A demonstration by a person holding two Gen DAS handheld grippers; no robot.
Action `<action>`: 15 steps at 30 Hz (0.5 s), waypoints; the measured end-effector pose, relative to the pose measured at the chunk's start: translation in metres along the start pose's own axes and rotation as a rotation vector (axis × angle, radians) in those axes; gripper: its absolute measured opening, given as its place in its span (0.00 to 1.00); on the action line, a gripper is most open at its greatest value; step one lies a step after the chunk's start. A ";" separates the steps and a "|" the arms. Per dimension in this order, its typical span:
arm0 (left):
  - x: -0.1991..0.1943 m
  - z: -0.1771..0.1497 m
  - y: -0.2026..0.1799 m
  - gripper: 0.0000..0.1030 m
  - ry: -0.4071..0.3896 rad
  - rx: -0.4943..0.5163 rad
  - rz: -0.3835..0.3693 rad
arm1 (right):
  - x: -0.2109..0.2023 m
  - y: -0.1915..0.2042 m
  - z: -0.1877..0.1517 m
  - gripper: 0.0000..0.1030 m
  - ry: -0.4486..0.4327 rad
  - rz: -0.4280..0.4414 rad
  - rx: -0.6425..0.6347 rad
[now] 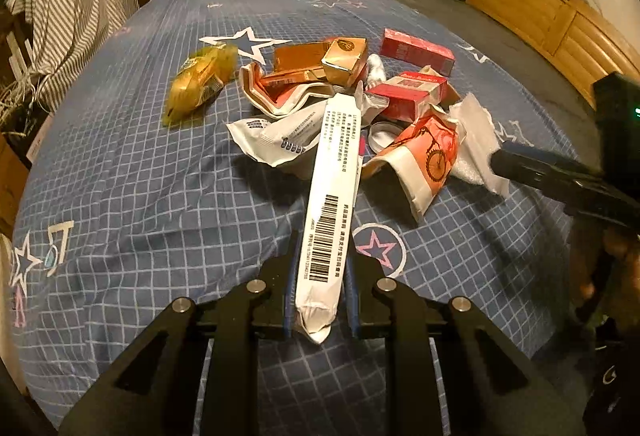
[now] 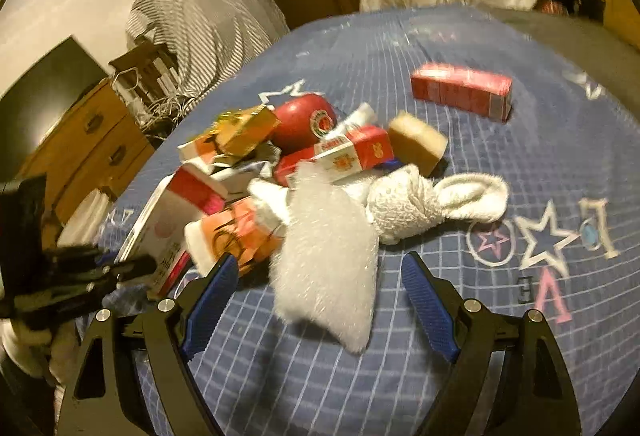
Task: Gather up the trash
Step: 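Grasp the white barcode wrapper with the left tool while the right tool grasps the foam sheet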
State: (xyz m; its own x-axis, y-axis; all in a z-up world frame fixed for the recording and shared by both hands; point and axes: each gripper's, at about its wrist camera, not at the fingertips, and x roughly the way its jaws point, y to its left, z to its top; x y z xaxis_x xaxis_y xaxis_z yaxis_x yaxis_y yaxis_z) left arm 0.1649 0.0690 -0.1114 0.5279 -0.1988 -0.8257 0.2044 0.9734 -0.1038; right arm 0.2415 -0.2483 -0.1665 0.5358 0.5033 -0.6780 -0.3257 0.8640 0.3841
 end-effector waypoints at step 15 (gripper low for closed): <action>-0.022 -0.015 -0.008 0.16 -0.131 -0.073 0.047 | -0.029 0.029 -0.018 0.50 -0.144 -0.050 -0.053</action>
State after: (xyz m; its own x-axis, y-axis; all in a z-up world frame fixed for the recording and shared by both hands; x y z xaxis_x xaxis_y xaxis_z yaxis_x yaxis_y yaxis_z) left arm 0.1397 0.0674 -0.1005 0.6396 -0.1619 -0.7515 0.1195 0.9866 -0.1109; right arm 0.2023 -0.2377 -0.1470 0.6573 0.4596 -0.5973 -0.3339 0.8881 0.3160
